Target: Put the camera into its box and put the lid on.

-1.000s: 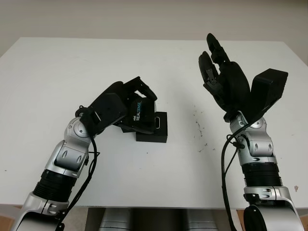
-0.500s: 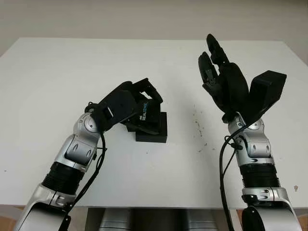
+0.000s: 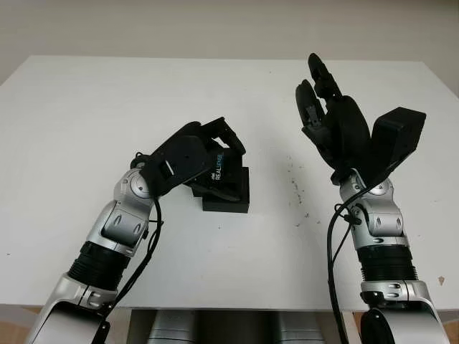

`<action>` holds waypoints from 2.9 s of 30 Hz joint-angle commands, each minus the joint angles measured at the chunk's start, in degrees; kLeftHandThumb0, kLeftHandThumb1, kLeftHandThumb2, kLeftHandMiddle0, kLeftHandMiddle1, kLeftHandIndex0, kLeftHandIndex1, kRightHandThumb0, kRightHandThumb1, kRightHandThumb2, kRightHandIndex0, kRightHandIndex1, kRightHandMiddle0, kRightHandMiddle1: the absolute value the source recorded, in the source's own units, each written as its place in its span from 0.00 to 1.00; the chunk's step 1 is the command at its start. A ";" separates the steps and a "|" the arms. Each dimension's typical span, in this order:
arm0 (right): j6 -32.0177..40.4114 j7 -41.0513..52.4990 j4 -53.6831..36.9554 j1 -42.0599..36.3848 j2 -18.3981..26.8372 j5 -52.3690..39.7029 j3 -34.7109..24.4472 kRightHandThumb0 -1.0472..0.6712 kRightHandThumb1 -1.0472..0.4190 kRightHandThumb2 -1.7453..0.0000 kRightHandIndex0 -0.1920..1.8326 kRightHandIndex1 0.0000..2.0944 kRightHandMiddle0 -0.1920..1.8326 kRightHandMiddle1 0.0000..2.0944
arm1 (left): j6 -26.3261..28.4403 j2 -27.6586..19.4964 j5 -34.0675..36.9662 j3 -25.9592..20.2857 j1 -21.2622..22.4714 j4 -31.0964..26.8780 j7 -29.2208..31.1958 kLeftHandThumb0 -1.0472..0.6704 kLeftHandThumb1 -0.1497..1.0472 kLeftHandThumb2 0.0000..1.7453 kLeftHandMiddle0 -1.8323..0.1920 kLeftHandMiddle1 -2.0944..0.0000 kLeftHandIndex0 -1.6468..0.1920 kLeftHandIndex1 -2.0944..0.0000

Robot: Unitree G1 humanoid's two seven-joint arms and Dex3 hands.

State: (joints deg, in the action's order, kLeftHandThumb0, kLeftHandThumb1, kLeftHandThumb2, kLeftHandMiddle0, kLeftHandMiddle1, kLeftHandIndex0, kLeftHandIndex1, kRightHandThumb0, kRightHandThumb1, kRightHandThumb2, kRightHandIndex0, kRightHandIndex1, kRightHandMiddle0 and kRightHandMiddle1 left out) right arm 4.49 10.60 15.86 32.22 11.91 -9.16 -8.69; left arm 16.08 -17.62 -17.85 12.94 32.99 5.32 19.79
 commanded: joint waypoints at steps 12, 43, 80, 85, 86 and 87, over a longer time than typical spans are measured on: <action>-1.29 -0.37 1.06 0.73 -0.58 0.16 0.34 0.28 0.00 0.73 0.06 0.03 0.09 0.04 | 4.12 0.95 -1.49 1.42 -0.67 -4.48 0.05 0.55 0.94 0.03 0.73 0.28 0.79 0.27; -1.81 -0.51 1.22 0.73 -0.79 -0.17 0.48 0.28 0.00 0.73 0.06 0.03 0.09 0.04 | 6.23 1.94 -2.88 2.97 -1.85 -5.97 -0.70 0.55 0.94 0.03 0.74 0.26 0.78 0.27; 0.51 -0.93 -0.97 0.29 -0.36 0.00 0.39 0.28 0.00 0.73 0.07 0.03 0.10 0.03 | 2.53 -4.60 -20.58 13.37 -3.74 -8.47 8.15 0.11 1.00 0.28 1.00 1.00 1.00 1.00; -0.27 -0.54 -0.38 0.41 -0.23 0.21 0.47 0.28 0.00 0.73 0.07 0.03 0.09 0.03 | 2.01 -3.46 -17.50 11.22 -6.26 -9.03 7.52 0.13 1.00 0.32 1.00 1.00 1.00 1.00; -0.37 -0.46 -0.24 0.45 -0.19 0.22 0.45 0.28 0.00 0.72 0.06 0.03 0.09 0.03 | 1.62 -3.19 -16.73 10.70 -6.86 -8.99 7.00 0.14 1.00 0.32 1.00 1.00 1.00 1.00; -0.34 -0.34 -0.18 0.46 -0.16 0.18 0.43 0.28 0.00 0.72 0.06 0.03 0.09 0.03 | 1.19 -2.96 -16.04 10.21 -7.44 -8.93 6.43 0.14 1.00 0.32 1.00 1.00 1.00 1.00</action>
State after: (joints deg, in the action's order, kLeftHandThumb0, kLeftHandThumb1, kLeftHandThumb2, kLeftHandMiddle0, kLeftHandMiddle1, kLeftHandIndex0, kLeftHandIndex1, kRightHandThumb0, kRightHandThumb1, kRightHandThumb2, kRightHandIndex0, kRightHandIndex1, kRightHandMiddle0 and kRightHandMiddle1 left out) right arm 4.75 10.11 16.11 32.23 11.35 -9.19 -8.34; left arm 17.31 -20.75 -34.35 23.26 27.50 -4.33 26.32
